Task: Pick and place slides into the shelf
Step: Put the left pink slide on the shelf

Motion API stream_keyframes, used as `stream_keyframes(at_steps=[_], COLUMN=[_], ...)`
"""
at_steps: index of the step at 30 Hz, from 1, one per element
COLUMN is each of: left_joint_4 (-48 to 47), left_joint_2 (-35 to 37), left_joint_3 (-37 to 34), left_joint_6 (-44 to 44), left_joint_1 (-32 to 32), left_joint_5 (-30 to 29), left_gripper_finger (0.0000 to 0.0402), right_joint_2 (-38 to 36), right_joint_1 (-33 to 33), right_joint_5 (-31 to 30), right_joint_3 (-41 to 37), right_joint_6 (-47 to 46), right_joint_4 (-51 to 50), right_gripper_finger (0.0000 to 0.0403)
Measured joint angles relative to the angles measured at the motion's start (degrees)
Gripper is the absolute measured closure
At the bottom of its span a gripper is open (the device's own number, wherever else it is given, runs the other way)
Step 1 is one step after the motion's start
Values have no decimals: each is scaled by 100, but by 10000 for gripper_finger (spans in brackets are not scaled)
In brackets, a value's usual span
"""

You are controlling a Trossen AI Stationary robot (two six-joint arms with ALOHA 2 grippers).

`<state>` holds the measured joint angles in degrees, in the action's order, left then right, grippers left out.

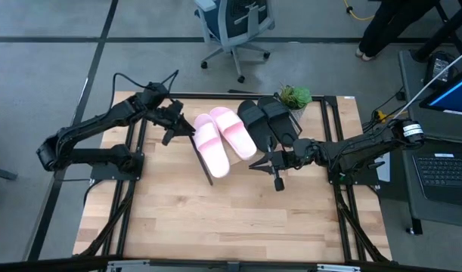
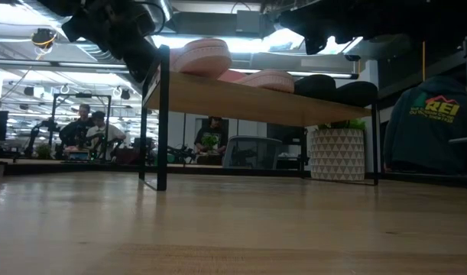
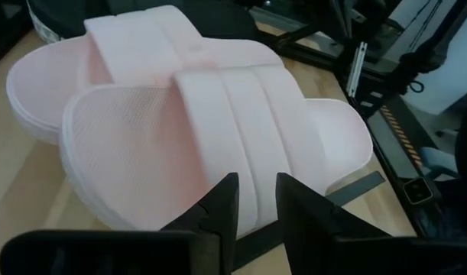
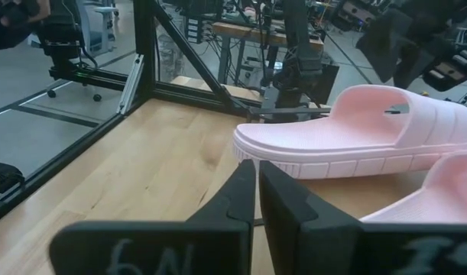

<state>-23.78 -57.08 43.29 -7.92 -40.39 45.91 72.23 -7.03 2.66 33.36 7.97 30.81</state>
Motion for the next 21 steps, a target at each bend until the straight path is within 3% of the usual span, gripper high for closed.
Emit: stream_keyframes(at_steps=[4,8,21], left_joint_4=[-23,-6,-154], left_joint_2=[-86,-183,-594], left_joint_3=[4,4,7], left_joint_6=[0,0,182], left_joint_1=[8,6,104], left_joint_5=[-53,-560,166], left_gripper_finger=[321,321,321], right_joint_2=[0,0,0], right_joint_1=[0,0,0], right_joint_5=[0,0,-2], right_joint_3=[0,0,0], right_joint_6=[0,0,0], right_joint_4=[-1,-2,-62], right_gripper_finger=[380,379,379])
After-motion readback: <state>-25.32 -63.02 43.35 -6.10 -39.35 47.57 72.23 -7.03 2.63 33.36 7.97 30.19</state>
